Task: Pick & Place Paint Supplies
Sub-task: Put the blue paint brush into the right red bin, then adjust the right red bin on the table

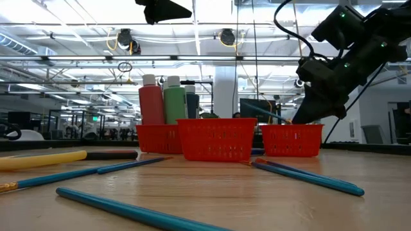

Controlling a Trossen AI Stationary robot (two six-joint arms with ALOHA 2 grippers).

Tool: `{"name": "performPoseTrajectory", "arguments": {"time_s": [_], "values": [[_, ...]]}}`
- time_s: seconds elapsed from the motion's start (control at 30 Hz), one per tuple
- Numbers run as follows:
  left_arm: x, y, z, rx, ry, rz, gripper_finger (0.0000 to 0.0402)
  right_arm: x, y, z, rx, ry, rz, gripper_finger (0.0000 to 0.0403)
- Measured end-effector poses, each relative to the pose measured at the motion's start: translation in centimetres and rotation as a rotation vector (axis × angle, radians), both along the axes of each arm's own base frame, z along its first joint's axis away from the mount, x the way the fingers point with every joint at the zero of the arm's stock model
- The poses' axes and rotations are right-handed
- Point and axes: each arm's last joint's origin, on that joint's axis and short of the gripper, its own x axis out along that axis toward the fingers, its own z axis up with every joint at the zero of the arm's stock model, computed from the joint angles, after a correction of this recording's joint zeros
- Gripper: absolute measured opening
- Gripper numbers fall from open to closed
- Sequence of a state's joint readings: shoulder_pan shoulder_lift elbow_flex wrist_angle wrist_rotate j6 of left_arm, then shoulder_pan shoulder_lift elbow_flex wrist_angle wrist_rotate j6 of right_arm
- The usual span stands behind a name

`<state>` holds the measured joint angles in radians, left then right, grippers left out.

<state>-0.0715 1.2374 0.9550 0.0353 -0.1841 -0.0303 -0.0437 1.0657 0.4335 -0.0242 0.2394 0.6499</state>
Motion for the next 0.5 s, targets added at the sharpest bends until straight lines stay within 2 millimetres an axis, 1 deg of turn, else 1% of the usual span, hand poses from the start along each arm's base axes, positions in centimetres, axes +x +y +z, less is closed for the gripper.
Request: {"name": "performPoseTrajectory", "arguments": {"time_s": [0.33,0.43,0.5], "values": [[0.00,-0.01,-0.01,0.000,0.000,0.000,0.0365,0.05,-0.01,0.05,-0.098,0.029,0.085,0.0152],[0.00,-0.01,-0.01,0.000,0.001,0.000,0.0365,0.25,-0.02,0.29,-0.146,0.014,0.123,0.0173],[0.01,0.00,-0.01,0.000,0.000,0.000,0.0365,0.40,-0.03,0.50,-0.176,-0.002,0.147,0.0180]]}}
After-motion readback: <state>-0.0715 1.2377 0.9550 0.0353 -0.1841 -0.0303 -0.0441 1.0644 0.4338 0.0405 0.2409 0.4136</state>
